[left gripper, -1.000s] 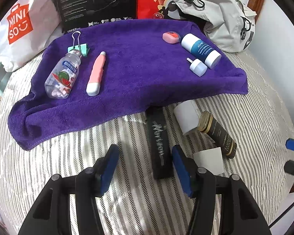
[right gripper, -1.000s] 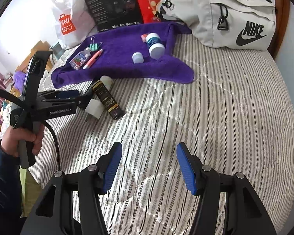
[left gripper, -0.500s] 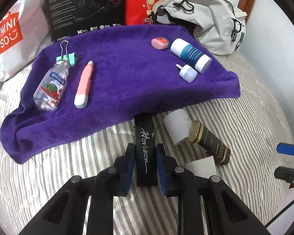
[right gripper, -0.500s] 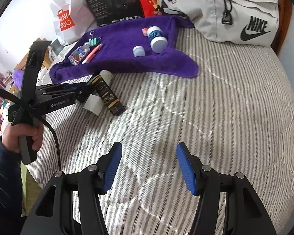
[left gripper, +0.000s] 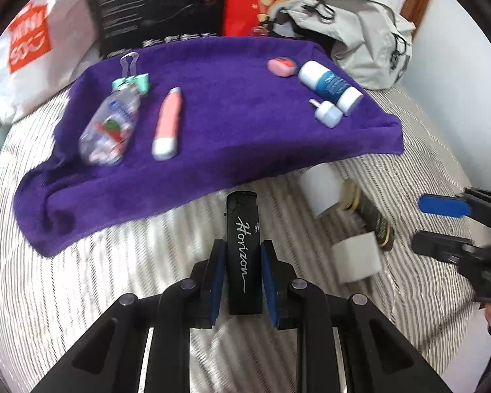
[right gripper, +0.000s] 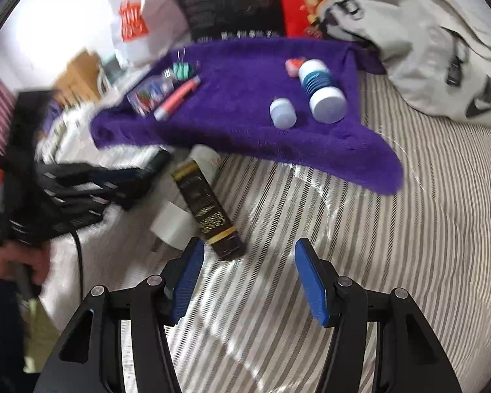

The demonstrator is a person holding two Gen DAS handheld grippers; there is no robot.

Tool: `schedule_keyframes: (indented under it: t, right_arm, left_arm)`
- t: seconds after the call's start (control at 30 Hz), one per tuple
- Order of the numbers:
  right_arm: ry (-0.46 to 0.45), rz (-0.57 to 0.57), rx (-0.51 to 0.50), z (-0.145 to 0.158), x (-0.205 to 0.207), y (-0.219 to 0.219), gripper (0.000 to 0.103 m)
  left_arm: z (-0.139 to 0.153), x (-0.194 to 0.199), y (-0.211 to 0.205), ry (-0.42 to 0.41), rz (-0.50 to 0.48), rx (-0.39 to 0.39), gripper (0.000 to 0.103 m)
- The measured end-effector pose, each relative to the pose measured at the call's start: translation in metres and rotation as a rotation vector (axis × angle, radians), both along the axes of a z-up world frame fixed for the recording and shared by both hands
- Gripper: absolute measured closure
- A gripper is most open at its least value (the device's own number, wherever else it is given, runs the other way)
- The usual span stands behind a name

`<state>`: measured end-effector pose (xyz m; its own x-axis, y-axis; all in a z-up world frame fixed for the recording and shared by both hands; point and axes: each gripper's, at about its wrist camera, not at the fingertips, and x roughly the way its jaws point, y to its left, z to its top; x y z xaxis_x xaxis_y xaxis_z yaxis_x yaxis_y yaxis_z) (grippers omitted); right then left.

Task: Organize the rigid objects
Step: 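Grasp the black Horizon case with the left gripper while the right moves toward the Grand Reserve bottle, then grasp the Grand Reserve bottle with the right gripper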

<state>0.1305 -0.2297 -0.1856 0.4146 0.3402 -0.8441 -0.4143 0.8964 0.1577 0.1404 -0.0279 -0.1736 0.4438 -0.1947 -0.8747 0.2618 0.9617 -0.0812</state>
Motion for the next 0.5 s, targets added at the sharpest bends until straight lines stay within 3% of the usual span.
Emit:
schedule_keyframes:
  t: [0.27,0.33,0.4,0.5]
  right_arm:
    - [-0.048,0.106,-0.064,-0.011,0.009,0.032,0.045]
    - [-0.087,0.124,-0.088,-0.011,0.011,0.039,0.053]
    - [-0.109,0.140,-0.092,-0.010,0.009,0.043,0.078]
    - [-0.080,0.108,-0.076,-0.009,0.007,0.035,0.080]
  left_arm:
    - [-0.001,-0.003,0.023,0.017,0.024,-0.041,0.082]
    - [-0.001,-0.003,0.023,0.017,0.020,-0.036,0.082]
    - [-0.001,-0.002,0.022,0.017,0.015,-0.028,0.082]
    - [-0.001,-0.003,0.022,0.017,0.013,-0.025,0.082]
